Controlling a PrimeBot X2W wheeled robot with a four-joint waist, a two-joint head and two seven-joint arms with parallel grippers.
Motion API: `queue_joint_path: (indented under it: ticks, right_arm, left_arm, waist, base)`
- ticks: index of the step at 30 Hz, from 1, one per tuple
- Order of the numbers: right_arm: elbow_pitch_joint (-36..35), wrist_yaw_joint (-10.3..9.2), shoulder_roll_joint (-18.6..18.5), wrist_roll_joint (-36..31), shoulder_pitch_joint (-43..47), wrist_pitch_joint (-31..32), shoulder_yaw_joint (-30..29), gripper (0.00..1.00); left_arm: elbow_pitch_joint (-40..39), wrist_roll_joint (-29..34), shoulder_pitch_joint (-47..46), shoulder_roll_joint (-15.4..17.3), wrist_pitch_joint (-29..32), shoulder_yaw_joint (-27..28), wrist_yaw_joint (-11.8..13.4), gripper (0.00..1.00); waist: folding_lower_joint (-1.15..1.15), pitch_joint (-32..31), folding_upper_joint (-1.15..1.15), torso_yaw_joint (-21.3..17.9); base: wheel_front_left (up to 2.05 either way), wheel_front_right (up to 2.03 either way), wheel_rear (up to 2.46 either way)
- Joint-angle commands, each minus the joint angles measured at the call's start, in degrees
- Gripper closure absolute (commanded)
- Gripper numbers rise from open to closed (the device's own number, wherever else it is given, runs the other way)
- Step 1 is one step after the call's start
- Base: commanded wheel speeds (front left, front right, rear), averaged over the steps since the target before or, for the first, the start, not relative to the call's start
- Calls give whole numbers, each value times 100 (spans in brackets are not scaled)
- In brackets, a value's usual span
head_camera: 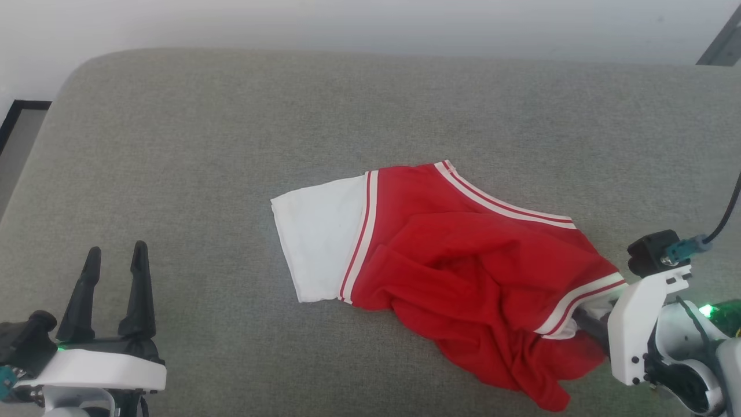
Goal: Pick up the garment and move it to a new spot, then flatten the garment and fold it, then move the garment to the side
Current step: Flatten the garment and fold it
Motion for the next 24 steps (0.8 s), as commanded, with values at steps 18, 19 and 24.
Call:
queue_joint_path:
  ticks: [18, 19, 24]
  right_arm:
    - [257, -2, -837, -56, -927, -346, -74, 100]
    - [309, -2, -906, -97, -1008, -352, -64, 100]
    - [795, -2, -1086, -153, -1469, -603, -76, 100]
  left_arm:
    - [1, -30, -45, -14, -27, -42, -17, 0]
    - [3, -34, -67, -18, -27, -70, -17, 0]
    - [18, -45, -179, -20, -27, -210, -17, 0]
  waist:
    - [0, -19, 0, 69]
    - [0, -7, 0, 86]
    - [0, 77, 0, 194]
  base:
    - [0, 0, 0]
    - [0, 0, 0]
    - [0, 0, 0]
